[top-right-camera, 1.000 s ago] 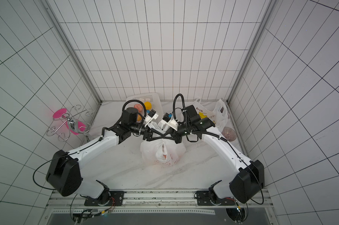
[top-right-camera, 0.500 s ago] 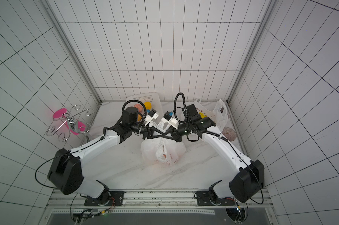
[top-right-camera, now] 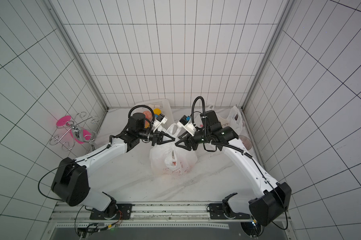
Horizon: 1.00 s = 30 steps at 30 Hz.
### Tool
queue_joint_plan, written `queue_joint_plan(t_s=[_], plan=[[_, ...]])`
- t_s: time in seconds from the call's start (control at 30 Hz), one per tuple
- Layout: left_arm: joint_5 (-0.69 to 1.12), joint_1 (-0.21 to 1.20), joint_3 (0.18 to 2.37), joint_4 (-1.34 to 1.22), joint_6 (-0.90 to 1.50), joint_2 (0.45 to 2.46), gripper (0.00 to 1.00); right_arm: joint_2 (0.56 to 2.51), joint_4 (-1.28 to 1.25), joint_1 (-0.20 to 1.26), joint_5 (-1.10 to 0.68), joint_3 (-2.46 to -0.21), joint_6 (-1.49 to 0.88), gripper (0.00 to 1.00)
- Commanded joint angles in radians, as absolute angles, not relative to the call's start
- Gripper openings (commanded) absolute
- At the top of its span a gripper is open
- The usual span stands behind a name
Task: Place the peach into a plastic bag & tie a knot
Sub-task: Cross the plastic bag at the center of the board.
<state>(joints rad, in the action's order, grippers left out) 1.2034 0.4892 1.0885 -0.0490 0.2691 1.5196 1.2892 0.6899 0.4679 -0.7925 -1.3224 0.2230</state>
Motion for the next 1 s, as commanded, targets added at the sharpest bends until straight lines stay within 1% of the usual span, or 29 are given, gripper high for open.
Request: queue_joint_plan(t_s=[0.0, 0.1, 0.17, 0.27, 0.33, 0.4, 0.47, 0.7, 0.73, 0.77, 0.87, 0.9, 0.97], plan=[[1.203, 0.489, 1.075, -0.082, 0.266, 1.504, 0.0, 1.255, 0.689, 0.457, -0.684, -1.388, 0.049, 0.54], [1.194, 0.487, 1.072, -0.083, 0.256, 1.501, 0.0, 1.272, 0.721, 0.458, -0.64, -1.461, -0.079, 0.49], [1.19, 0.488, 1.079, -0.084, 0.256, 1.505, 0.0, 1.288, 0.775, 0.459, -0.588, -1.517, -0.142, 0.48], [1.189, 0.487, 1.092, -0.084, 0.253, 1.506, 0.01, 1.311, 0.783, 0.466, -0.598, -1.571, -0.203, 0.5], [1.189, 0.489, 1.099, -0.084, 0.253, 1.508, 0.02, 1.338, 0.787, 0.472, -0.602, -1.613, -0.234, 0.54], [1.191, 0.492, 1.108, -0.082, 0.253, 1.509, 0.02, 1.375, 0.801, 0.48, -0.621, -1.657, -0.244, 0.58], [1.191, 0.497, 1.113, -0.081, 0.25, 1.507, 0.03, 1.414, 0.816, 0.487, -0.627, -1.699, -0.254, 0.58], [1.189, 0.5, 1.11, -0.047, 0.223, 1.494, 0.03, 1.478, 0.876, 0.495, -0.593, -1.768, -0.22, 0.51], [1.188, 0.499, 1.109, -0.046, 0.221, 1.493, 0.03, 1.484, 0.884, 0.495, -0.597, -1.775, -0.213, 0.46], [1.185, 0.497, 1.11, -0.041, 0.221, 1.493, 0.03, 1.49, 0.897, 0.495, -0.602, -1.785, -0.205, 0.35], [1.174, 0.491, 1.108, -0.014, 0.208, 1.502, 0.06, 1.486, 0.907, 0.494, -0.627, -1.805, -0.203, 0.11], [1.171, 0.489, 1.105, -0.006, 0.204, 1.507, 0.08, 1.48, 0.897, 0.493, -0.631, -1.806, -0.212, 0.06], [1.164, 0.489, 1.089, -0.003, 0.202, 1.515, 0.15, 1.464, 0.857, 0.49, -0.657, -1.803, -0.239, 0.0]])
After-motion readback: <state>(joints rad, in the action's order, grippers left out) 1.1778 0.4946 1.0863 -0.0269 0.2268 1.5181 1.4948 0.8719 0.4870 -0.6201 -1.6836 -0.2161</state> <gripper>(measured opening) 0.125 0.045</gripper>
